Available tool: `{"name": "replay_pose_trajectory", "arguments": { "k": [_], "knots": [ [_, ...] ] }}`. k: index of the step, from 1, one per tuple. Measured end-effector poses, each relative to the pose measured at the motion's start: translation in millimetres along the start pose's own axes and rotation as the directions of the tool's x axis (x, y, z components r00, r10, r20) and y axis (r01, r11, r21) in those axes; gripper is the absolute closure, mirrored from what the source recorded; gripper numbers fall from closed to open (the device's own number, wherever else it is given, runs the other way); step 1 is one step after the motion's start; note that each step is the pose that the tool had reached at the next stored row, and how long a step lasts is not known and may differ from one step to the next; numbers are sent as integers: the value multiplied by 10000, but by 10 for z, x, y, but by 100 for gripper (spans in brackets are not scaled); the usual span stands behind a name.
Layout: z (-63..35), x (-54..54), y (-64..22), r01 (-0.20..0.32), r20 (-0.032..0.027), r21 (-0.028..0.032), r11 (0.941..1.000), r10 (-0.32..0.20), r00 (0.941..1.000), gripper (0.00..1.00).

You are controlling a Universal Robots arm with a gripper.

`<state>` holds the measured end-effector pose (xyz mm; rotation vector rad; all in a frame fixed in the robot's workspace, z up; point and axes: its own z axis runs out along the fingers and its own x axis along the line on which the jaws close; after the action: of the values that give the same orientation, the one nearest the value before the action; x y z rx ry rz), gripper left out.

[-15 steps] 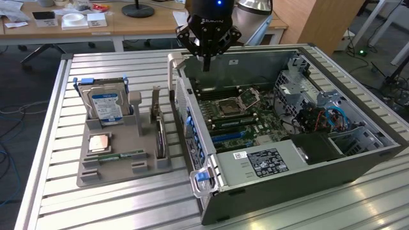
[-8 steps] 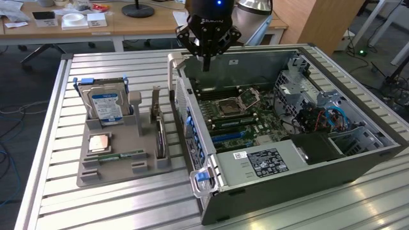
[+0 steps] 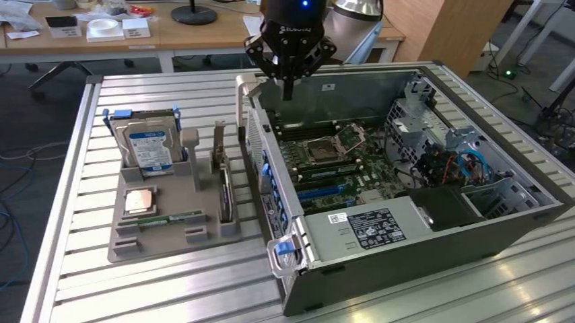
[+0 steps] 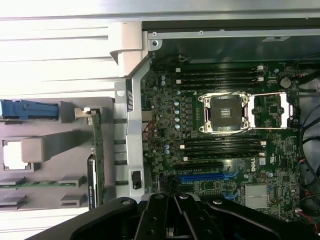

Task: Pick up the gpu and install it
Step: 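Reach for the gpu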

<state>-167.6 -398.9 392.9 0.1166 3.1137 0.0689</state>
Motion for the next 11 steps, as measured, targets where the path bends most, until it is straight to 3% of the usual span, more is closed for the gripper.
{"name": "replay_pose_trajectory", "arguments": {
  "k": [11],
  "knots": [
    [-2, 128, -10, 0, 0, 0, 10000, 0, 10000, 89]
  ]
}}
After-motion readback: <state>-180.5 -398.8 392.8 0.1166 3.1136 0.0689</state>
